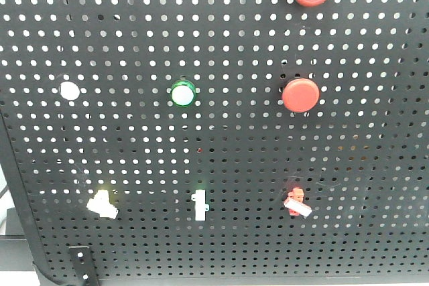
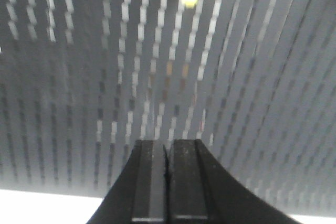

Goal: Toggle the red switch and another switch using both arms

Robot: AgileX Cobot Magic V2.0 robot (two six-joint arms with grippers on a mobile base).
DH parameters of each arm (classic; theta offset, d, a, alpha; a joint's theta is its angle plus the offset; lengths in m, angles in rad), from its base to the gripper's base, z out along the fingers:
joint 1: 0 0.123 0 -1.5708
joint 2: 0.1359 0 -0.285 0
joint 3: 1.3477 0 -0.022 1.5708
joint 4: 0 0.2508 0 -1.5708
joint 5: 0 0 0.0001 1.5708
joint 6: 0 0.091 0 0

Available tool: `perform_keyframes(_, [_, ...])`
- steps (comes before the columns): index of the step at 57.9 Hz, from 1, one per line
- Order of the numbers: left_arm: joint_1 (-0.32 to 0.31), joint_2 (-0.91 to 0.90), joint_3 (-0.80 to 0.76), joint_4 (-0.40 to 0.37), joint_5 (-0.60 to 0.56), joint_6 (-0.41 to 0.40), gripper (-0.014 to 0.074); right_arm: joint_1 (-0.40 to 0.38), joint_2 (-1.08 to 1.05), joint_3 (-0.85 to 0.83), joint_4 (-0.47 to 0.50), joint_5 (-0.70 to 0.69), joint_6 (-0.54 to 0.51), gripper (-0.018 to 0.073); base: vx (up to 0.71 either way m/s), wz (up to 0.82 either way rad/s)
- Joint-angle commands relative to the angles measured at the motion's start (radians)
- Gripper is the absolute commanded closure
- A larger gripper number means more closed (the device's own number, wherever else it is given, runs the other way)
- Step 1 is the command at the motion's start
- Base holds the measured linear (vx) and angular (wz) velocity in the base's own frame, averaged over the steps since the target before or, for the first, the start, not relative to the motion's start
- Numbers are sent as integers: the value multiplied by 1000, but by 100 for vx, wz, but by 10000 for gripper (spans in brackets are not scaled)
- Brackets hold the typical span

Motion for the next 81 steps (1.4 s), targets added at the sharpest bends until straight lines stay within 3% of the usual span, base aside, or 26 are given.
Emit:
perform_keyframes(1, [1,12,-27,-9,-64,0,594,-4,17,-36,-13,-82,3,566,0,0])
perform_keyframes(14, [1,28,-27,-9,-30,0,594,-4,35,-36,165,-249,134,566,0,0])
perform_keyframes(26, [-26,114,-27,-9,-77,0,594,-4,60,-36,150,-338,125,566,0,0])
perform_keyframes(39, [-185,264,-27,-6,-172,0,594,-4,103,-36,144,-353,126,566,0,0])
perform_keyframes(48, [-320,404,-31,35,-336,0,594,-4,122,-36,144,-353,126,566,0,0])
perform_keyframes(54, [-371,502,-31,66,-457,0,594,-4,122,-36,144,-357,126,566,0,0])
perform_keyframes(63, [-382,615,-50,67,-583,-8,594,-4,122,-36,144,-360,126,566,0,0])
perform_keyframes(81, [-377,743,-222,31,-470,27,594,-4,122,-36,144,-360,126,566,0,0])
